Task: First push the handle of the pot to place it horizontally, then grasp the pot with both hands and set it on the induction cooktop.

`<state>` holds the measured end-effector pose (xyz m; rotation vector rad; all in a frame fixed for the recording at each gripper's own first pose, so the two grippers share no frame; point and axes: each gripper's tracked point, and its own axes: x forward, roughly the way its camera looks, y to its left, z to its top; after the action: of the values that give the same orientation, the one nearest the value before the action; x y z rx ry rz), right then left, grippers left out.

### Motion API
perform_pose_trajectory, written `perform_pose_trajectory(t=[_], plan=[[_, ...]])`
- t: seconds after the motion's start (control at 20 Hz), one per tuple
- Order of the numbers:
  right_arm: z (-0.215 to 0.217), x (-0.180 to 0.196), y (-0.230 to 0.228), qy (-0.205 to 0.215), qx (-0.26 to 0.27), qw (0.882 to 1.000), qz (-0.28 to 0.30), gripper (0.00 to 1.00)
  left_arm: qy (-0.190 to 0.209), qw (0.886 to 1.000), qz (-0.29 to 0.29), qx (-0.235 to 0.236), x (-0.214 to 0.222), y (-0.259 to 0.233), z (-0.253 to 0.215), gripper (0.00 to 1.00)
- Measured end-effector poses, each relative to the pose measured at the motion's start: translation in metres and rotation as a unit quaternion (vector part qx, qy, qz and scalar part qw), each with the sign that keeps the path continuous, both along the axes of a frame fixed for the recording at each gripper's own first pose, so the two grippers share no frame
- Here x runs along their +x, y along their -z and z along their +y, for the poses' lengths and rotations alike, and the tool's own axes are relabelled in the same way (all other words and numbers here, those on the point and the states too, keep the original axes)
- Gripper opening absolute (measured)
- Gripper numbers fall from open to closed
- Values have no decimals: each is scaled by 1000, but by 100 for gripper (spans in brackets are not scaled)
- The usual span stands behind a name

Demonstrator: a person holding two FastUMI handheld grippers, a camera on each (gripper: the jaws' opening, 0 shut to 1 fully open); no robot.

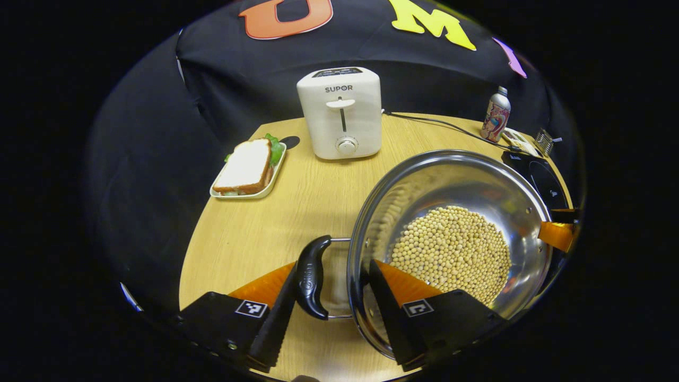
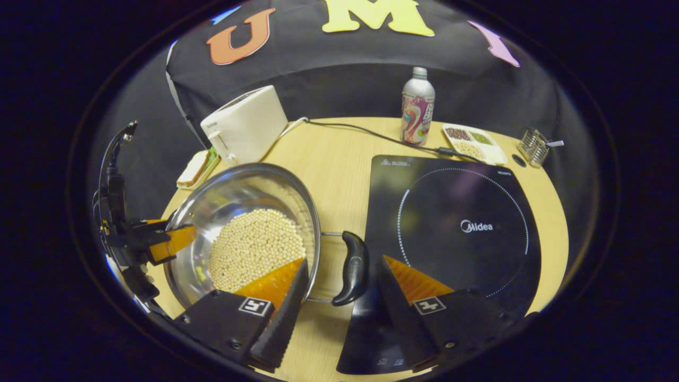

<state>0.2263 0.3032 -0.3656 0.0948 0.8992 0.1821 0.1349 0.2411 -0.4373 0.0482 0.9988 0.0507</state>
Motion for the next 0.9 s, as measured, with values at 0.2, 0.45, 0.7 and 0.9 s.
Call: perform_pose_trajectory(t=[0.2, 0.45, 0.7, 0.9], plan=[[1, 0, -1, 14, 9, 999, 39, 67, -10, 999, 25, -18, -1, 0, 1, 73], [3, 2, 0, 16, 15, 999, 42, 56, -12, 998, 45, -41, -1, 1, -1, 67], [-3, -2, -13, 15, 16, 999, 25, 52, -10, 998, 28, -47, -12, -16, -8, 59], [-17, -19, -45, 7, 10, 1000, -3, 54, -8, 999, 7, -44, -23, -49, -18, 49]])
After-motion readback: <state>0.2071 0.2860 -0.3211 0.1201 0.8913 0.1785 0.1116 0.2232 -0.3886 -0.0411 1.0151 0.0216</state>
